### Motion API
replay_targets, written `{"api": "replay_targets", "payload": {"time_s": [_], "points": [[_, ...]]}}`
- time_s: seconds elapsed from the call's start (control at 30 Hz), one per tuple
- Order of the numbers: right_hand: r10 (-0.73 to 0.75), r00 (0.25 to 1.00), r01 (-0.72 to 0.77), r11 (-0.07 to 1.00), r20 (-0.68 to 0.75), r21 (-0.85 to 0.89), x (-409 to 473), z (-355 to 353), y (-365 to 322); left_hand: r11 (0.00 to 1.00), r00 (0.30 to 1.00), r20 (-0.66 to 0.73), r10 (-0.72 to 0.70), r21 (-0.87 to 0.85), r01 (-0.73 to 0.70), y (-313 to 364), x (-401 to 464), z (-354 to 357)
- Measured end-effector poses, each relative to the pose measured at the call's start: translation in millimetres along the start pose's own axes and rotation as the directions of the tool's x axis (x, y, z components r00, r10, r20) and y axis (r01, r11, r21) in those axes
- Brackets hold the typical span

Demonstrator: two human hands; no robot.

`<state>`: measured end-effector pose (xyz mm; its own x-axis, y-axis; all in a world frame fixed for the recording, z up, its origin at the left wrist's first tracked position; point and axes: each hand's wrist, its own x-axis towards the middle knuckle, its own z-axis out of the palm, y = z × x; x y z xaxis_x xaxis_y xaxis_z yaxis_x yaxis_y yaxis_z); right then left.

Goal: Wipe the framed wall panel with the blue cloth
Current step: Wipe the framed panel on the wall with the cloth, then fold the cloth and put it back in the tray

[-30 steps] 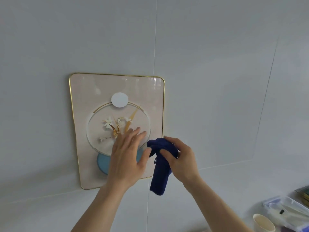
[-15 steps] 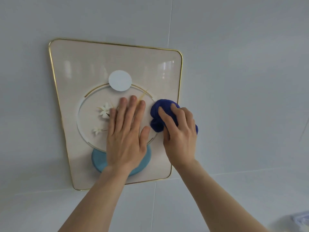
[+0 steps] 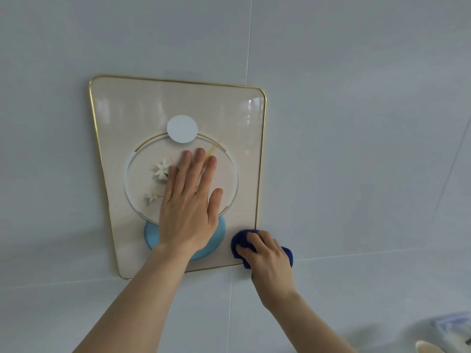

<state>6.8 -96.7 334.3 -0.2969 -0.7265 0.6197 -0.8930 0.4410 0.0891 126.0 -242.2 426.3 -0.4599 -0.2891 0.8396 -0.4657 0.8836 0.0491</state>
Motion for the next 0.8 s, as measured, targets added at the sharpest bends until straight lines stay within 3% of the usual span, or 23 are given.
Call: {"api": "replay_targets", "payload": {"time_s": [0.1,0.2,0.3,0.43,0.53,0.7,0.8], "points": [[0.113,0.939,-0.153,0.983,0.325,0.100,-15.9,-14.9,0.7,0.998,0.995,0.095,-0.025,-0.058,0.030,5.2,-2.3,-22.8],[0.272,0.871,-0.424,0.836,0.408,0.349,-31.1,-35.7,6.1,0.986,0.993,0.115,-0.033,-0.160,0.051,7.2,-16.2,-40.7],[0.316,0.804,-0.572,0.641,0.503,0.512,-38.9,-57.4,12.6,0.948,0.970,0.242,-0.025,-0.303,0.100,11.4,-37.9,-50.2],[0.342,0.784,-0.621,0.447,0.518,0.644,-38.1,-85.4,11.6,0.830,0.841,0.535,0.076,-0.501,0.244,28.2,-64.8,-54.8],[0.320,0.797,-0.602,0.338,0.513,0.724,-41.3,-103.9,12.3,0.734,0.753,0.636,0.168,-0.591,0.335,38.4,-80.1,-52.8],[0.170,0.786,-0.618,0.166,0.595,0.769,-53.8,-122.1,24.7,0.713,0.797,0.599,0.074,-0.591,0.378,46.4,-88.6,-51.5],[0.151,0.776,-0.631,0.154,0.613,0.761,-65.5,-124.8,39.5,0.724,0.816,0.574,0.067,-0.591,0.356,56.0,-87.7,-47.2]]}}
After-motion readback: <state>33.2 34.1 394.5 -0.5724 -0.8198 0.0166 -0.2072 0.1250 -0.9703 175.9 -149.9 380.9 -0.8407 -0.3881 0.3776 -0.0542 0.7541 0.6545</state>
